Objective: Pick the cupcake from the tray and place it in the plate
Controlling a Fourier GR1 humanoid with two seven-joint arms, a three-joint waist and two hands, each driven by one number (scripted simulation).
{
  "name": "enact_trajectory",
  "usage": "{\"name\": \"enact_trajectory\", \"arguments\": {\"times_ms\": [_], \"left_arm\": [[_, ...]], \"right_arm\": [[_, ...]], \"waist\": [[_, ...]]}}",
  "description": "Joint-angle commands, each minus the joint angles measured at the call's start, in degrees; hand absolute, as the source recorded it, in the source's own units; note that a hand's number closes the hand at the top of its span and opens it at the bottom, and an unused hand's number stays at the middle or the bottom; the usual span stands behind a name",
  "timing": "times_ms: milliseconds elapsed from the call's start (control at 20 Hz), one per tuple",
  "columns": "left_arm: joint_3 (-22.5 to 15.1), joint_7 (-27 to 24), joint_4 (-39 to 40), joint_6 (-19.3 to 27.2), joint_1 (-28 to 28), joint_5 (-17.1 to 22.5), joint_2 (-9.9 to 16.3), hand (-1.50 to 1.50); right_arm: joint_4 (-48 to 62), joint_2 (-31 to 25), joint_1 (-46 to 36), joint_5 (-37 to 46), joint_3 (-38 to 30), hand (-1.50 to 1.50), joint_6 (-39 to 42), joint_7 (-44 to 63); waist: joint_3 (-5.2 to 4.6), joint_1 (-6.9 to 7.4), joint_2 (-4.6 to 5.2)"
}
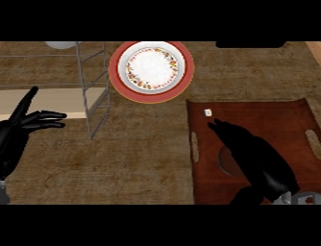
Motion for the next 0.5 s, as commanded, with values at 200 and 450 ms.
{"name": "enact_trajectory", "arguments": {"times_ms": [200,450], "left_arm": [[1.0,-4.6,2.0,0.1,-9.4,-1.5,-1.3,0.00],[-0.3,-3.8,2.7,1.7,-10.8,-3.8,-3.3,0.00]], "right_arm": [[-1.9,2.3,-6.4,-4.2,0.1,-1.50,13.4,17.7],[1.7,3.3,-5.7,0.7,1.8,-1.50,12.3,18.7]], "waist": [[0.95,0.27,0.30],[1.05,0.17,0.31]]}}
